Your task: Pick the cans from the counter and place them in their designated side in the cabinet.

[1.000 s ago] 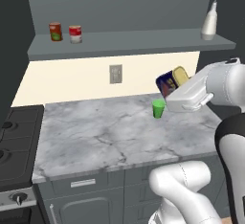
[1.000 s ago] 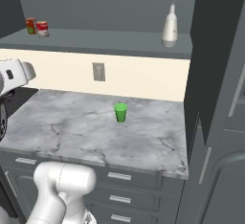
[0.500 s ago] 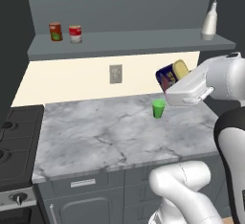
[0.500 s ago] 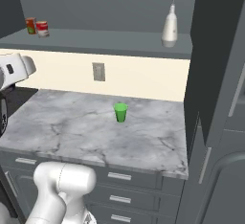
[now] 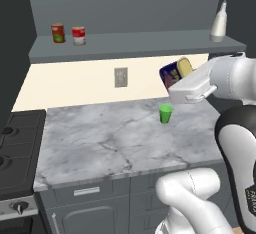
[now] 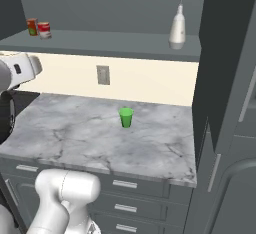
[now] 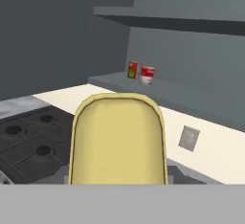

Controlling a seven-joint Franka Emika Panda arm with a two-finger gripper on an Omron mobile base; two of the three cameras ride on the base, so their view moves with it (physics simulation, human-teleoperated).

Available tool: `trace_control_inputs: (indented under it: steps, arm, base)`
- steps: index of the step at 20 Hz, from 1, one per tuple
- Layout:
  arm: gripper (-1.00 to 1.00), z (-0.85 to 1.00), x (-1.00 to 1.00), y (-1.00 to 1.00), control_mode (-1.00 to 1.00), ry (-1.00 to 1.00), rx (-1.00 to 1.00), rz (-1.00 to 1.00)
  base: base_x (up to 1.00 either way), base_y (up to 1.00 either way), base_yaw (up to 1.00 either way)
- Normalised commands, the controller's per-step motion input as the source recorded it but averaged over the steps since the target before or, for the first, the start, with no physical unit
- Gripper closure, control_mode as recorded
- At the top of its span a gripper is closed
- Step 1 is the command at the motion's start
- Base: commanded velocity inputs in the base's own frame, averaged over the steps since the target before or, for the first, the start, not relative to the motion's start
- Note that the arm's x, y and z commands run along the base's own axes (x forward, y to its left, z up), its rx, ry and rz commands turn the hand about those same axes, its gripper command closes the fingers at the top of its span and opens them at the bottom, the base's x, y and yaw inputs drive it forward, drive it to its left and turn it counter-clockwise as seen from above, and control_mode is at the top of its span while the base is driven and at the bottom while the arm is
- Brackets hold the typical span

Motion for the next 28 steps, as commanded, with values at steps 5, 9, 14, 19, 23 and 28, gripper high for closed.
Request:
trace_control_inputs:
  steps: [5,9,14,19,23,28]
  arm:
    - [1.0,0.15,0.17,0.06,-1.0,-0.02,0.03,0.0]
    - [1.0,0.08,0.21,0.12,-1.0,0.0,0.0,0.0]
    - [1.0,0.0,0.32,0.13,-1.0,0.03,0.0,0.0]
    - [1.0,0.0,0.25,0.08,-1.0,0.01,0.0,0.0]
    - [1.0,0.0,0.24,0.07,-1.0,0.0,0.0,0.0]
    - [1.0,0.05,0.23,0.06,-1.0,0.0,0.0,0.0]
  base:
    - [0.0,0.0,0.0]
    - [0.0,0.0,0.0]
    - [0.0,0.0,0.0]
    - [0.0,0.0,0.0]
    - [0.0,0.0,0.0]
    - [0.0,0.0,0.0]
